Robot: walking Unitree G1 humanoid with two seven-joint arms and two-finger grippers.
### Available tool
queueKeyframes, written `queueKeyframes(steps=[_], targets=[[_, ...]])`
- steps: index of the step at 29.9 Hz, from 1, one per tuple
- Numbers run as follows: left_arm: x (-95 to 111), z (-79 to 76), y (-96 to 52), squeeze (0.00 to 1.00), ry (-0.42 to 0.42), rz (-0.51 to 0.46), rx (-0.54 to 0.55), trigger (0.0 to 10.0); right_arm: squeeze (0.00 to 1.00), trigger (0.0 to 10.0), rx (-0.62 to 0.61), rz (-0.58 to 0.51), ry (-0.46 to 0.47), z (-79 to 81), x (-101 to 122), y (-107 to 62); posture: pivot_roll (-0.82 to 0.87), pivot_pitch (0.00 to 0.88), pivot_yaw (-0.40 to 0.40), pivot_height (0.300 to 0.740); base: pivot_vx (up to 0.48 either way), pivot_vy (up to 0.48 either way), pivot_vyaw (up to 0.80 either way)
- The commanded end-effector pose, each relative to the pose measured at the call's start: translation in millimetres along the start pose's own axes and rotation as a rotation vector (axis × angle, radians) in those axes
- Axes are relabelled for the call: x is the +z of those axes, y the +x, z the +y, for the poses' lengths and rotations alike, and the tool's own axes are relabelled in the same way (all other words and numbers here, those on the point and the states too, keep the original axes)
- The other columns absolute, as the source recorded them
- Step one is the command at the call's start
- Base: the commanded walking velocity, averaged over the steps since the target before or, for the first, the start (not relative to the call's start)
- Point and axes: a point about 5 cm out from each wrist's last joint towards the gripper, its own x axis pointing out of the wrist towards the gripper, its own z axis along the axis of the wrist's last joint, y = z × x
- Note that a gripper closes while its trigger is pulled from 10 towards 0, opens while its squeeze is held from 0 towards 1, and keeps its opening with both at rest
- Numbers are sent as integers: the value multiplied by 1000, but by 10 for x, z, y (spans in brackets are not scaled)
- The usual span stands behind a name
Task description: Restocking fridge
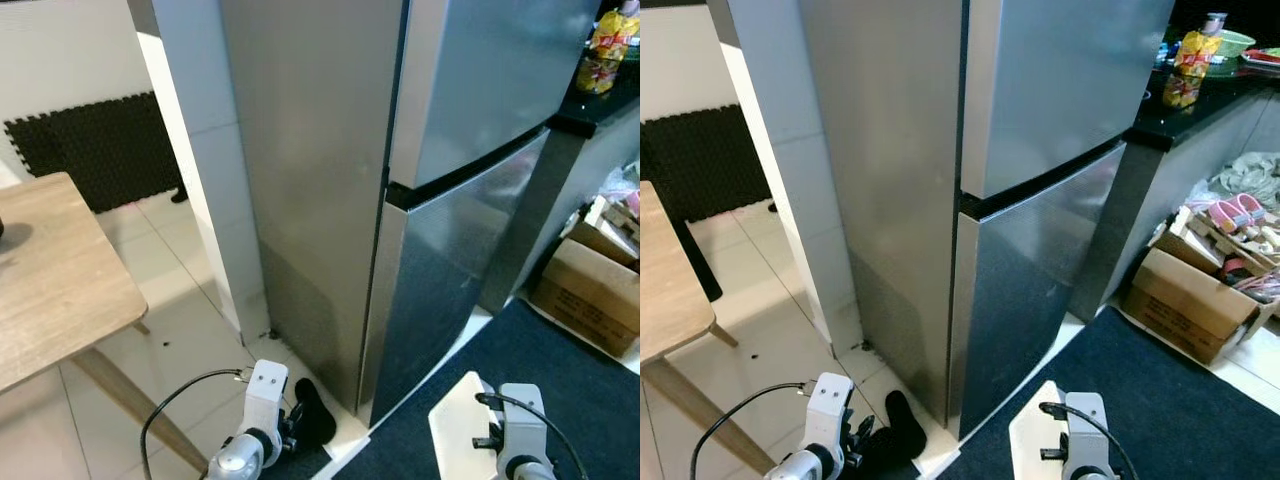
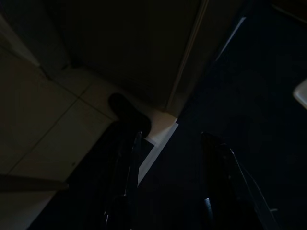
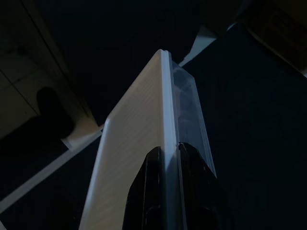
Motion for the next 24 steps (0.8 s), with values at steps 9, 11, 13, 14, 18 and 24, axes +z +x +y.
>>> queueKeyframes(steps=[9,11,13,14,18,24], targets=[[-35,77,-25,0,-11,22,23,10000,0,10000,-21,-42,50,-11,50,2,-54,10,8,740,0,-308,0],[-31,80,-24,0,-11,21,23,10000,0,10000,-19,-41,51,-2,47,2,-52,9,8,740,0,-360,0],[-26,84,-22,0,-12,20,24,10000,0,10000,-16,-41,52,6,45,2,-50,9,7,740,0,-420,0],[-25,84,-22,0,-12,20,24,10000,0,10000,-14,-40,52,10,43,2,-50,9,7,740,0,-416,0],[-24,87,-23,0,-12,19,25,10000,0,10000,-10,-38,52,20,37,1,-49,7,7,740,0,-420,0],[-31,103,-28,0,-12,24,24,10000,0,10000,-5,-36,52,34,33,2,-49,6,8,740,0,-419,0]])
